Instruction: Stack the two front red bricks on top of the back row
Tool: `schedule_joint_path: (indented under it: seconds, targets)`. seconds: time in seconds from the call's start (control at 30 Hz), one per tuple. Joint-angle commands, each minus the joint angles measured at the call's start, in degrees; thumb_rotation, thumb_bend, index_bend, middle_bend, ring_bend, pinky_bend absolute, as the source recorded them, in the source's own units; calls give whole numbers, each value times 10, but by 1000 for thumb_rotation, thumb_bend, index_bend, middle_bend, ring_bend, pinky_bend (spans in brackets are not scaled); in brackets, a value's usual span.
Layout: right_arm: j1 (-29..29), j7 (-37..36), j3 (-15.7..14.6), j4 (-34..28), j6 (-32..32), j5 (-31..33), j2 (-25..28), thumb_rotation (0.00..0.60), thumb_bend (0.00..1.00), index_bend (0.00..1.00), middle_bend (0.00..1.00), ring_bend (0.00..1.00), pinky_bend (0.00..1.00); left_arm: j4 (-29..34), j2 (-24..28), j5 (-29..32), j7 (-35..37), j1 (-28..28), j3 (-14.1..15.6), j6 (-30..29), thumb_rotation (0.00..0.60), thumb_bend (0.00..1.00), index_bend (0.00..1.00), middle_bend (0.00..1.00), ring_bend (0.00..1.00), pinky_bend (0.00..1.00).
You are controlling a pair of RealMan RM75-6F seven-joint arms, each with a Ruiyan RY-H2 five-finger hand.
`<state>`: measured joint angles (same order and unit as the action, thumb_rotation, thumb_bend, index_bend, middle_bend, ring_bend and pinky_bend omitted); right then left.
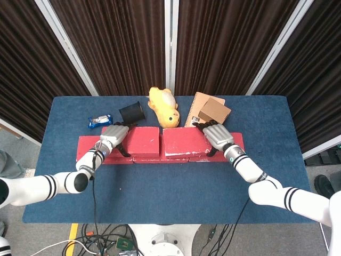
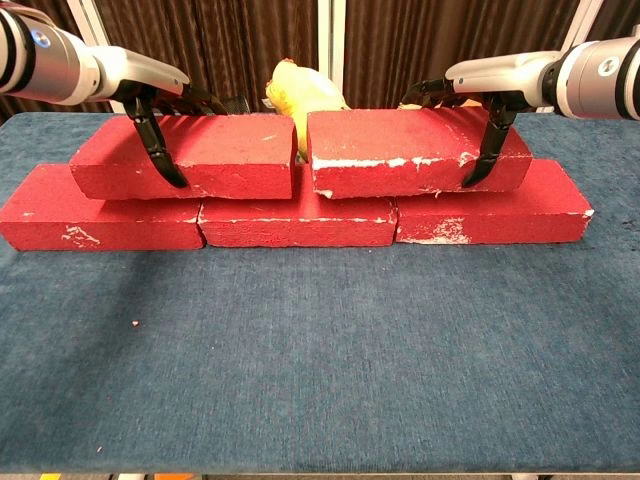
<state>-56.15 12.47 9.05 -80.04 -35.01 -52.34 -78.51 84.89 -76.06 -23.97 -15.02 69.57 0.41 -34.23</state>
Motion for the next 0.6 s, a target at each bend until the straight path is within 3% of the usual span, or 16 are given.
schedule_joint_path:
  seconds: [0.03, 0.6]
  targets:
    - [-3, 4, -4, 4, 1, 6, -3, 600, 89, 0, 251, 179, 83, -2, -3, 3, -3, 2, 2, 1, 600, 157, 19, 284, 61, 63]
    - [-9, 17, -17, 13, -11, 36, -13, 600, 88, 0, 245, 177, 74, -17, -27, 30, -10, 23, 2, 6, 600, 157, 19, 284, 60, 64]
